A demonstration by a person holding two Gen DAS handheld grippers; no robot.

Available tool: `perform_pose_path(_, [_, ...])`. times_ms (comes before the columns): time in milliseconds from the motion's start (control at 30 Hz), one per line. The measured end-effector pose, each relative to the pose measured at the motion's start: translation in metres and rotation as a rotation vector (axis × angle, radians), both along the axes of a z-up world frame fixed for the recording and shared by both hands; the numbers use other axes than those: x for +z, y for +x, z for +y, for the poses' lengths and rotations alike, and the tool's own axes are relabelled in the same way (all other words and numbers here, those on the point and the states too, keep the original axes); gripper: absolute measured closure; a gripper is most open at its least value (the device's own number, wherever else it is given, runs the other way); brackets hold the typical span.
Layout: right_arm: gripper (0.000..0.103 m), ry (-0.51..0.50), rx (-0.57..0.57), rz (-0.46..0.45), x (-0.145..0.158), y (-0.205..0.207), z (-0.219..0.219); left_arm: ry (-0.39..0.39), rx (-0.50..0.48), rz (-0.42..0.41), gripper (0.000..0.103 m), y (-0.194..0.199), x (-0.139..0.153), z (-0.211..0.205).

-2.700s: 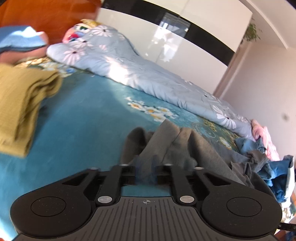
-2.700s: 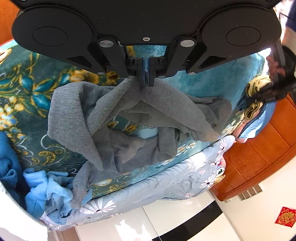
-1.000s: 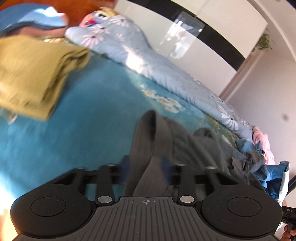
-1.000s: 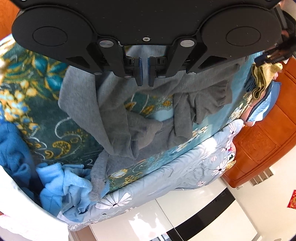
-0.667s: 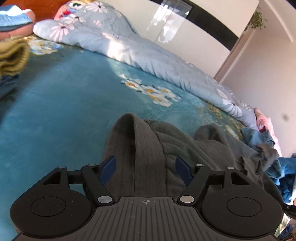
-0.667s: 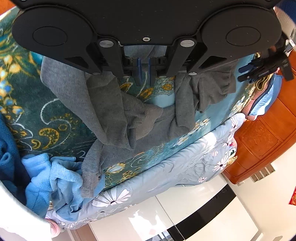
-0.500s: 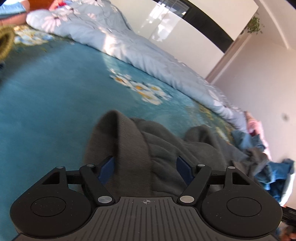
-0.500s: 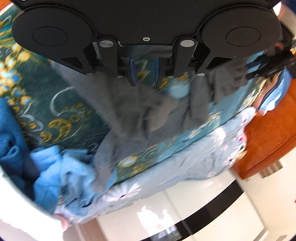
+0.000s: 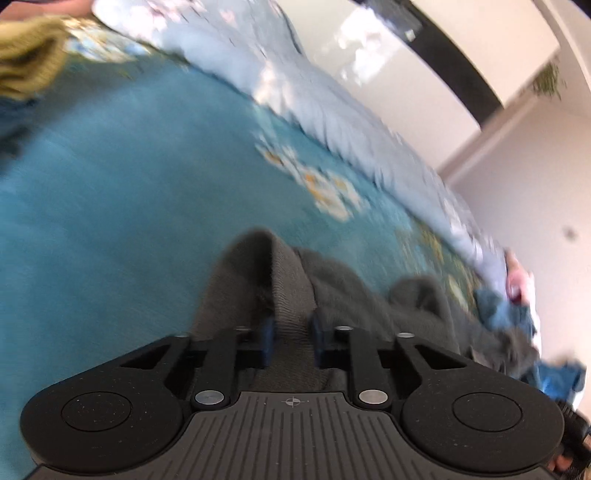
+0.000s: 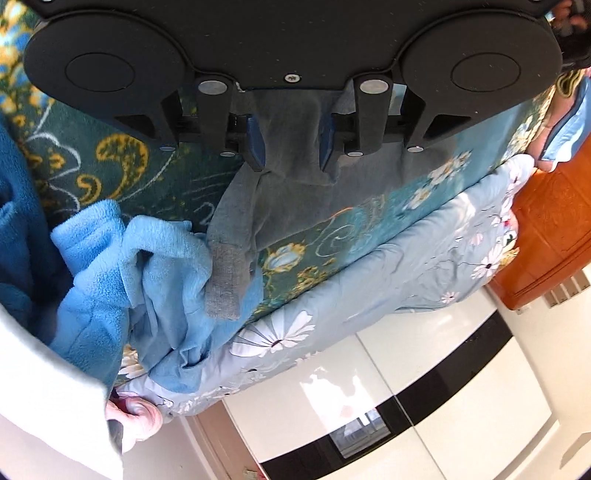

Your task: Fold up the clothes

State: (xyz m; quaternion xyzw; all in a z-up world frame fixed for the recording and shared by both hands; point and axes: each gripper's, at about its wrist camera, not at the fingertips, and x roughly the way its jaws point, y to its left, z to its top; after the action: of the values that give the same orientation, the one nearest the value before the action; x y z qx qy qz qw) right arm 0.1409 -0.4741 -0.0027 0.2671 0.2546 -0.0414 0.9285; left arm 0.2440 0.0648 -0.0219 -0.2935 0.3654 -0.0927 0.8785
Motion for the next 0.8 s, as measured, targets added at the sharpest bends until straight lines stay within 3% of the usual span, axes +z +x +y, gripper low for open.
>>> perform_pose_path(33, [0.069, 0.002, -0.002, 0.006, -0.002, 0.002, -0.001, -0.001, 0.035, -0.010, 0.092, -0.004, 0.001, 0.008])
perform_pose_path(67, [0.069, 0.005, -0.003, 0.010, -0.003, 0.004, -0.001, 0.006, 0.069, -0.019, 0.101, -0.008, 0.002, 0.015])
perform_pose_path(133, [0.069, 0.013, -0.006, 0.015, -0.007, 0.006, -0.004, 0.082, 0.126, -0.017, 0.103, -0.011, 0.004, 0.027])
perform_pose_path(300, [0.068, 0.014, -0.023, 0.029, -0.013, 0.012, -0.008, -0.005, 0.100, -0.018, 0.103, -0.012, 0.003, 0.045])
perform_pose_path(333, [0.065, 0.019, -0.030, 0.033, -0.015, 0.016, -0.011, -0.003, 0.076, -0.014, 0.098, -0.009, 0.004, 0.043])
perform_pose_path(400, [0.058, 0.037, -0.050, 0.044, -0.017, 0.025, -0.016, 0.011, 0.024, -0.003, 0.073, -0.001, 0.004, 0.036])
perform_pose_path(433, [0.058, 0.046, -0.060, 0.050, -0.019, 0.029, -0.019, 0.035, 0.012, -0.004, 0.052, 0.004, 0.005, 0.031])
perform_pose_path(467, [0.057, 0.050, -0.073, 0.057, -0.020, 0.034, -0.022, 0.075, 0.003, -0.017, 0.038, 0.008, 0.007, 0.025])
perform_pose_path(533, [0.053, 0.048, -0.107, 0.073, -0.020, 0.044, -0.028, 0.166, -0.032, -0.044, 0.021, 0.018, 0.007, 0.013])
perform_pose_path(600, [0.052, 0.049, -0.138, 0.081, -0.020, 0.052, -0.034, 0.212, -0.068, -0.035, 0.020, 0.034, 0.005, 0.004])
perform_pose_path(800, [0.051, 0.084, -0.136, 0.088, -0.018, 0.080, -0.043, 0.235, -0.119, 0.081, 0.018, 0.081, -0.012, -0.016])
